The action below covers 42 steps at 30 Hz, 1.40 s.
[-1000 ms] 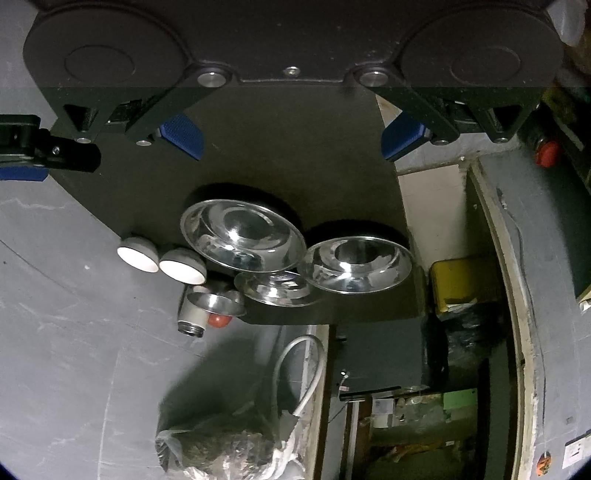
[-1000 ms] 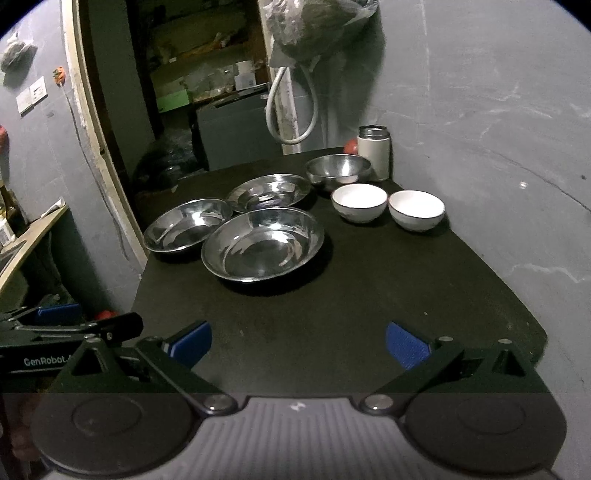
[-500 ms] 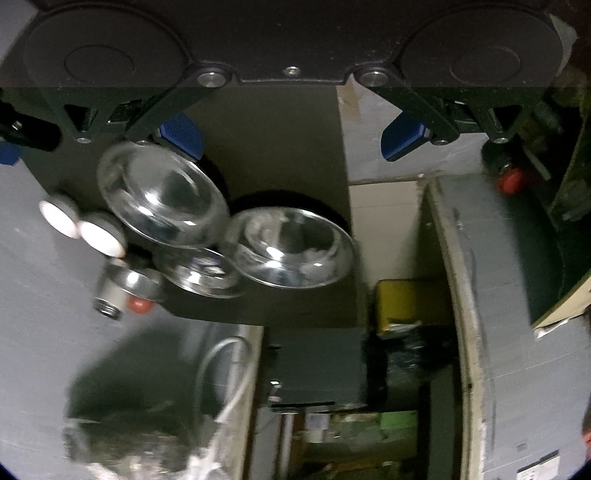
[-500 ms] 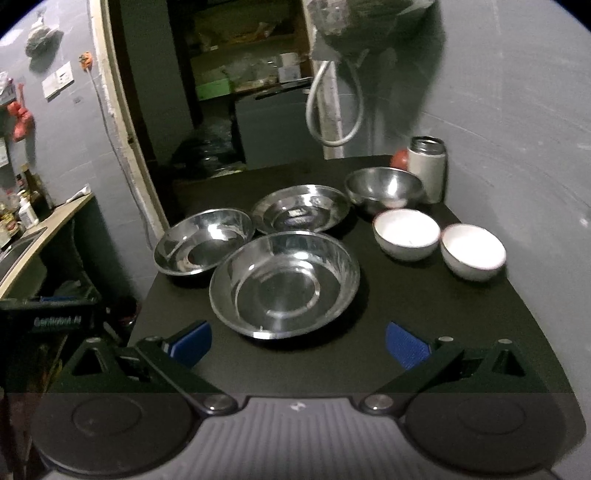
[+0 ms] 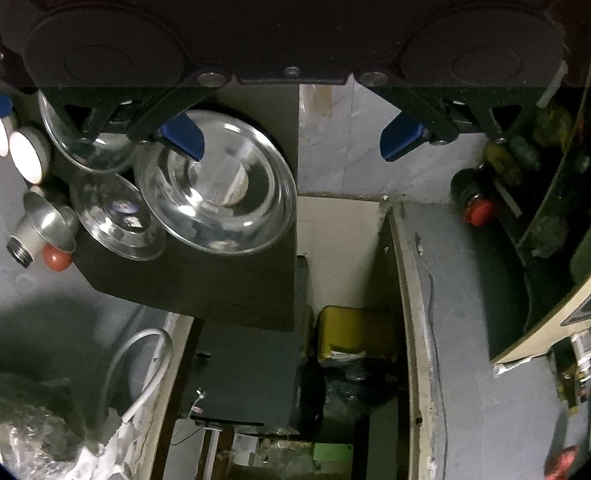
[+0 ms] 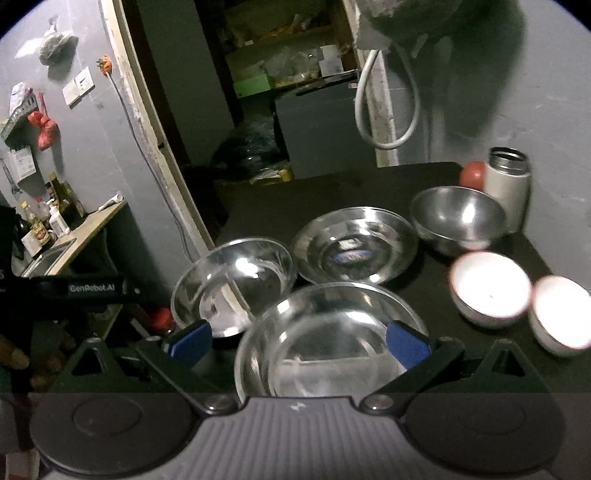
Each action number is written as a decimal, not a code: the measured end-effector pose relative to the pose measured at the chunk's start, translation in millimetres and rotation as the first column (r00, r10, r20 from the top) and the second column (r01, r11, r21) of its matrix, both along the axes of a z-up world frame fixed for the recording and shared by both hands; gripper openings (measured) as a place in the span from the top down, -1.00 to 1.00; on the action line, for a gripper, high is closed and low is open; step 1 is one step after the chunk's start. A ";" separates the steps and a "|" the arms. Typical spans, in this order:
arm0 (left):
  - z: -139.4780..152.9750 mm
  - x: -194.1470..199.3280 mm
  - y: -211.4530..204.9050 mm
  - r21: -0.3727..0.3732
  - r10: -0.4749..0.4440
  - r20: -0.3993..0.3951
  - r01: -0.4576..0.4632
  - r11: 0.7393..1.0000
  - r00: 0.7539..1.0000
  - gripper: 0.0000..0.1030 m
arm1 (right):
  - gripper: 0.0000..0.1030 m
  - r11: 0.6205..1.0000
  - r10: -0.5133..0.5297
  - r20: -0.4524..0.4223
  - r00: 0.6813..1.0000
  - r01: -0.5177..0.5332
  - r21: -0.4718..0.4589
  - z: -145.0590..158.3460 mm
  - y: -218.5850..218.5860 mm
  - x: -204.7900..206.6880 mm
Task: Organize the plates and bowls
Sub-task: 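Reach both tools to the large steel plate and grip its rim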
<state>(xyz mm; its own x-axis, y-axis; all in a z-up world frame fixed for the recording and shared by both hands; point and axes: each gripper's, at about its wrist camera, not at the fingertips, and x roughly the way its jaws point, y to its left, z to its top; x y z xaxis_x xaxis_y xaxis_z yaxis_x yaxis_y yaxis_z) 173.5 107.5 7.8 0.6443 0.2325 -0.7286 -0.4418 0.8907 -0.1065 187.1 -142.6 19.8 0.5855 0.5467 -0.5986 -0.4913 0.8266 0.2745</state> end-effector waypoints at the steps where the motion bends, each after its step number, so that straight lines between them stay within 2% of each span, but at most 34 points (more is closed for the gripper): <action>1: -1.2 5.9 5.9 -0.004 -0.010 -0.001 0.010 1.000 1.000 -0.92 | -0.99 1.000 0.003 -0.005 1.000 -0.003 0.003 -0.2 5.8 5.5; 6: -8.6 35.3 31.9 -0.030 -0.093 -0.003 0.093 0.995 0.996 -0.69 | -0.80 1.000 -0.006 -0.043 0.999 0.006 -0.013 -7.7 39.2 34.1; 13: -27.4 56.9 55.0 -0.106 -0.146 -0.004 0.145 0.984 0.989 -0.38 | -0.45 0.999 -0.020 -0.087 0.996 0.016 -0.046 -19.3 71.6 61.3; 18: -34.8 63.3 62.6 -0.154 -0.175 0.003 0.173 0.973 0.985 0.11 | -0.16 0.997 -0.030 -0.108 0.994 0.022 -0.074 -23.0 89.1 74.6; 24: -41.8 68.0 64.8 -0.200 -0.206 0.013 0.205 0.958 0.978 0.44 | 0.09 0.992 -0.055 -0.156 0.986 0.036 -0.123 -28.5 101.8 85.0; 28: -44.1 70.8 67.0 -0.202 -0.209 0.007 0.206 0.957 0.978 0.54 | 0.15 0.988 -0.067 -0.190 0.979 0.038 -0.149 -31.0 107.4 92.7; 32: -46.8 73.9 71.5 -0.208 -0.211 -0.010 0.204 0.957 0.978 0.74 | 0.19 0.988 -0.067 -0.231 0.971 0.031 -0.153 -33.0 109.1 102.0; 34: -48.6 76.1 72.8 -0.205 -0.216 -0.023 0.207 0.957 0.976 0.82 | 0.33 0.988 -0.071 -0.248 0.966 0.034 -0.150 -34.6 107.9 107.0; 37: -49.3 75.7 75.3 -0.204 -0.215 -0.020 0.207 0.957 0.976 0.83 | 0.74 0.988 -0.083 -0.252 0.964 0.047 -0.147 -36.0 104.4 110.7; 42: -49.9 71.6 83.1 -0.221 -0.175 -0.019 0.167 0.961 0.984 0.86 | 0.83 0.995 -0.063 -0.250 0.966 0.041 -0.093 -37.2 101.1 106.4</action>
<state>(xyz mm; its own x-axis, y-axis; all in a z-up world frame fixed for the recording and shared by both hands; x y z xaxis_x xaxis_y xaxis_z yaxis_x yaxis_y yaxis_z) 245.0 190.6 -42.1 0.6314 -0.0456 -0.7741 -0.2924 0.9106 -0.2922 293.4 -41.6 -17.4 0.4356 0.4596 -0.7740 -0.3708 0.8751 0.3109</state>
